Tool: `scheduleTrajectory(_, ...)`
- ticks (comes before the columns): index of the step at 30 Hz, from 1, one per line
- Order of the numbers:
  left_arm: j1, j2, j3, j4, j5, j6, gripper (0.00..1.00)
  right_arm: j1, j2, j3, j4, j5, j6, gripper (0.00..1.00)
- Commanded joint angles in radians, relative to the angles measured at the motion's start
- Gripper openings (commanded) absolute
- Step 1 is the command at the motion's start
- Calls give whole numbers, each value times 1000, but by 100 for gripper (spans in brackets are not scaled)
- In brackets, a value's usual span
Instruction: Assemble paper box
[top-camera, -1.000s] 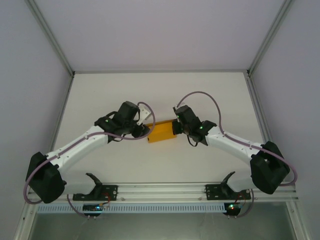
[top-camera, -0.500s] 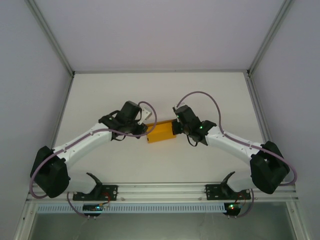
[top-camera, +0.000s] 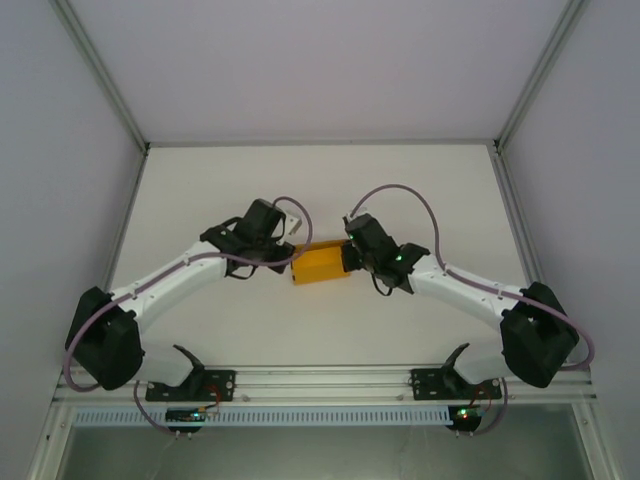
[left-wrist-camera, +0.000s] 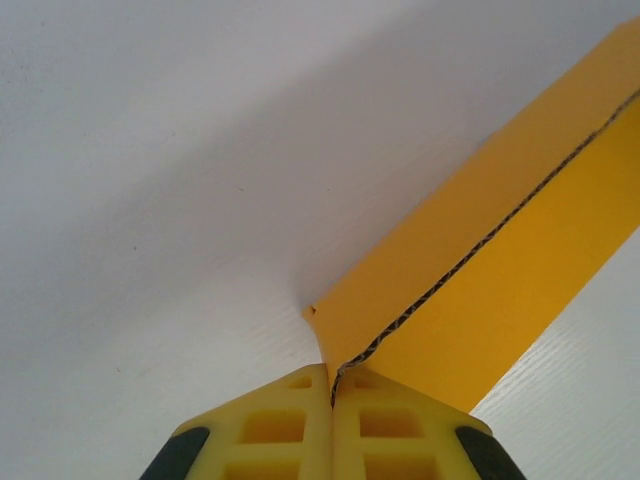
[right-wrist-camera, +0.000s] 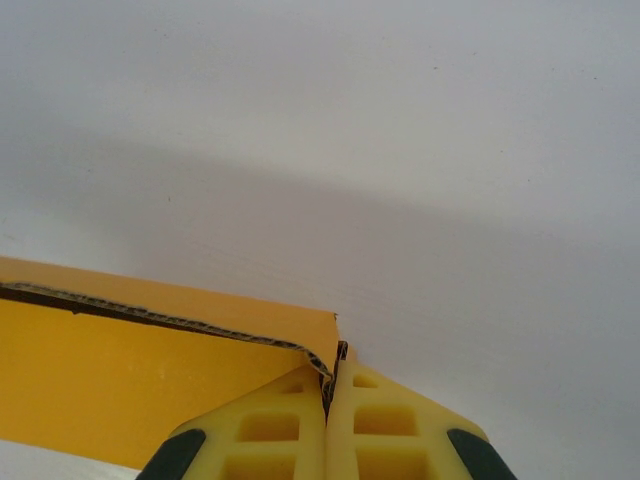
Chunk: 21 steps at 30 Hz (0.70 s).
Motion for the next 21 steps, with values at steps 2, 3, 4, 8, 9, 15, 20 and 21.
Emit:
scheduleTrajectory(2, 3, 47, 87, -80, 82, -232, 0, 61, 21, -20, -42, 148, 76, 0)
scheduleTrajectory(3, 7, 54, 99, -108, 73, -263, 0, 70, 23, -25, -41, 176, 90, 0)
scheduleTrajectory(4, 10, 56, 104, -120, 84, -286, 0, 82, 24, -28, -39, 202, 100, 0)
scheduleTrajectory(8, 15, 60, 110, -125, 163, -339, 0, 104, 29, -30, -54, 242, 135, 0)
scheduleTrajectory(9, 15, 60, 105, -121, 165, -349, 0, 107, 30, -32, -53, 245, 137, 0)
scheduleTrajectory(15, 16, 53, 55, -79, 166, -410, 0, 112, 31, -33, -47, 229, 150, 0)
scheduleTrajectory(20, 8, 38, 24, -49, 141, -457, 0, 115, 49, -25, -39, 221, 152, 0)
scheduleTrajectory(21, 2, 40, 12, -43, 126, -483, 0, 117, 51, -22, -46, 221, 161, 0)
